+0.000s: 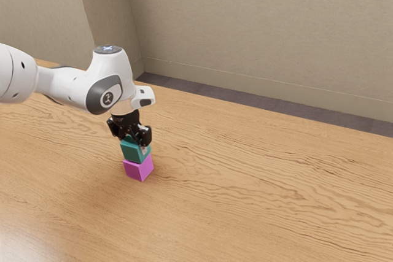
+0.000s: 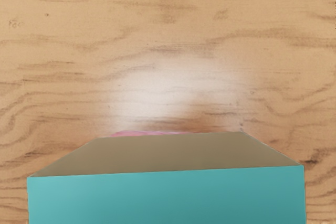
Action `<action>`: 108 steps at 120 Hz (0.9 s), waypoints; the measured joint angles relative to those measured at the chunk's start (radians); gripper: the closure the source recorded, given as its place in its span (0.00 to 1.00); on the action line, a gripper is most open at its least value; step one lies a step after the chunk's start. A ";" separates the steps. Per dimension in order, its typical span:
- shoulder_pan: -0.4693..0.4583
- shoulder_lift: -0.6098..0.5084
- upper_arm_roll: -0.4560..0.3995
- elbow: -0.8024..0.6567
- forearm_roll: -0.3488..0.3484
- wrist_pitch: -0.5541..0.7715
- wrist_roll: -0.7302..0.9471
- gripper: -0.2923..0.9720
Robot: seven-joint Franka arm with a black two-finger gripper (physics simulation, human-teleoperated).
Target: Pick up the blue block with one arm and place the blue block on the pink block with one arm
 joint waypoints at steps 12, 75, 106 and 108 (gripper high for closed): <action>0.000 -0.004 0.000 -0.006 -0.001 0.000 0.005 0.47; 0.003 -0.012 0.001 -0.018 -0.002 0.001 0.023 0.47; 0.006 -0.012 0.001 -0.018 -0.002 0.001 0.027 0.47; 0.006 -0.012 0.001 -0.018 -0.002 0.001 0.028 0.47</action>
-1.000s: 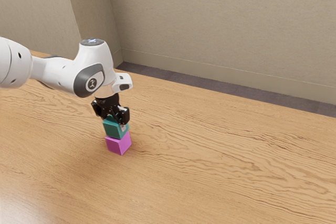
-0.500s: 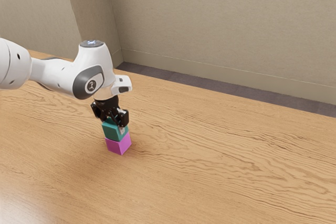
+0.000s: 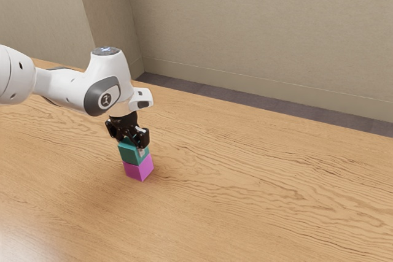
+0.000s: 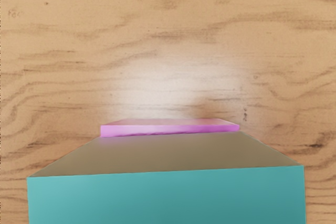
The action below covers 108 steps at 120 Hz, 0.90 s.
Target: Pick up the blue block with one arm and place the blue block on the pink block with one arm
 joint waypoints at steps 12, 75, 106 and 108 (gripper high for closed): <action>0.002 0.000 0.000 0.001 0.000 0.000 0.001 0.47; 0.003 -0.009 0.000 0.002 -0.003 -0.003 0.014 0.28; 0.003 -0.133 0.001 0.008 -0.013 -0.032 0.020 0.25; 0.003 -0.164 0.003 0.015 -0.024 -0.045 0.020 0.24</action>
